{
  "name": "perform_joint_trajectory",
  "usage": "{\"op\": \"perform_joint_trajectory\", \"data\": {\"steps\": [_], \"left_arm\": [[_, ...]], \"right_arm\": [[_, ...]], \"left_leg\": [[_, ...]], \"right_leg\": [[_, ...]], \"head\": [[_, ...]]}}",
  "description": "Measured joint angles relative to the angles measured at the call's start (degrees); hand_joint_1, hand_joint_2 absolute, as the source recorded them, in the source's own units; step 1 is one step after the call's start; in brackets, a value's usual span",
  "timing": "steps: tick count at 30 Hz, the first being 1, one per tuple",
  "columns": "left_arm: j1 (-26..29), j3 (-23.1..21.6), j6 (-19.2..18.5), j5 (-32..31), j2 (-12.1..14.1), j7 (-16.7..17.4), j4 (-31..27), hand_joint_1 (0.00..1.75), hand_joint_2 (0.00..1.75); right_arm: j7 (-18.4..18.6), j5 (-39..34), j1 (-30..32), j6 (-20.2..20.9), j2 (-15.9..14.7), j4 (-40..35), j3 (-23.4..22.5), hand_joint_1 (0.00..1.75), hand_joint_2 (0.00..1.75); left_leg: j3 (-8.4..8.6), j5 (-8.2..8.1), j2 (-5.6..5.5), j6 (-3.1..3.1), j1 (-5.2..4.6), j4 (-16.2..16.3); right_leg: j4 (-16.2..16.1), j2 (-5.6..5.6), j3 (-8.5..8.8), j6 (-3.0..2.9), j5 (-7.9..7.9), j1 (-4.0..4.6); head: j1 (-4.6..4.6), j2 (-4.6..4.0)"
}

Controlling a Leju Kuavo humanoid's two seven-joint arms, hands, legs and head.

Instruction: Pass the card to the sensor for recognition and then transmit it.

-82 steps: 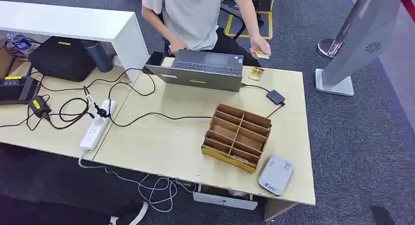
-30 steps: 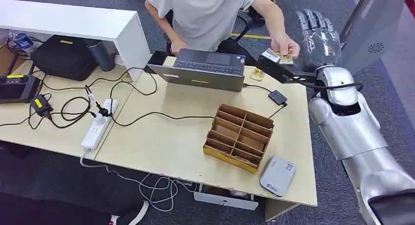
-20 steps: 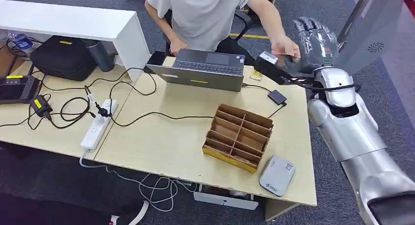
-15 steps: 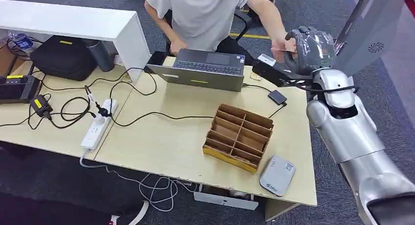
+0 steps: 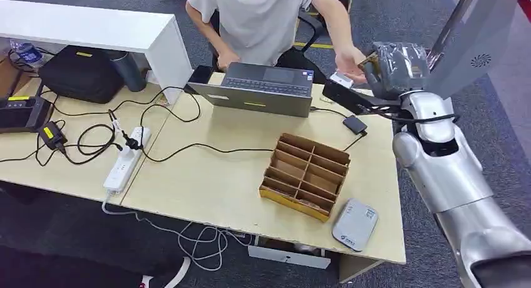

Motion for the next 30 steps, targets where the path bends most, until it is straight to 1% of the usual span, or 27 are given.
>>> {"op": "perform_joint_trajectory", "data": {"steps": [4,6,10,13,16,20,25,30], "left_arm": [[-0.10,0.31,0.17,0.52,-0.04,0.68,0.00,0.00,1.75],[-0.10,0.50,0.37,0.78,-0.11,0.76,0.00,0.00,1.75],[-0.15,1.35,0.66,1.20,-0.26,1.31,0.00,0.00,1.75],[-0.17,1.84,0.66,1.51,-0.28,1.38,0.00,0.00,1.75],[-0.14,2.34,0.66,1.59,-0.37,1.38,0.00,0.00,1.75],[-0.18,3.12,0.70,1.72,-0.42,1.38,0.00,0.00,1.75],[-0.18,3.43,0.76,2.03,-0.44,1.38,0.00,0.00,1.75],[-0.18,4.22,0.83,2.08,-0.46,1.73,0.00,0.00,1.75]], "right_arm": [[-0.92,1.25,3.48,-1.90,-1.58,-4.11,0.04,1.75,1.75],[-1.11,2.66,6.20,-2.73,-2.84,-7.66,0.02,1.75,1.75],[-1.75,6.42,13.43,-4.89,-6.40,-16.64,-0.68,1.75,1.75],[-2.10,8.70,18.19,-5.53,-8.64,-22.01,-1.77,1.75,1.75],[-2.05,12.65,23.48,-8.39,-11.49,-27.59,-3.30,1.75,1.75],[-2.42,14.64,30.25,-10.77,-14.27,-33.40,-5.70,1.75,1.75],[-3.04,15.56,37.47,-12.17,-16.13,-38.63,-8.72,1.75,1.75],[-3.58,16.81,46.65,-14.14,-16.41,-41.81,-10.95,1.75,1.75]], "left_leg": [[0.01,0.00,-0.01,0.00,0.00,0.00],[0.01,0.00,0.00,0.00,0.00,0.00],[0.00,-0.05,-0.01,0.07,0.00,0.00],[0.01,-0.09,0.03,0.12,-0.01,0.00],[-0.01,-0.10,-0.09,0.14,-0.01,0.00],[0.02,-0.14,0.00,0.16,-0.02,0.00],[0.03,-0.14,-0.02,0.16,-0.01,-0.01],[0.01,-0.17,-0.03,0.17,-0.01,-0.04]], "right_leg": [[-0.01,-0.02,0.01,0.00,0.00,0.00],[-0.01,-0.01,0.01,0.00,0.00,0.00],[-0.05,-0.04,0.03,0.01,-0.01,0.00],[-0.06,-0.01,0.02,0.01,-0.01,0.00],[-0.08,-0.12,0.07,0.07,-0.06,0.00],[-0.08,-0.05,0.07,0.08,-0.06,0.00],[-0.08,-0.07,0.07,0.09,-0.08,0.00],[-0.08,-0.07,0.08,0.12,-0.16,0.01]], "head": [[0.04,0.00],[0.02,0.00],[0.00,0.00],[0.00,0.00],[0.02,0.00],[0.02,0.00],[0.02,0.00],[0.02,0.00]]}}
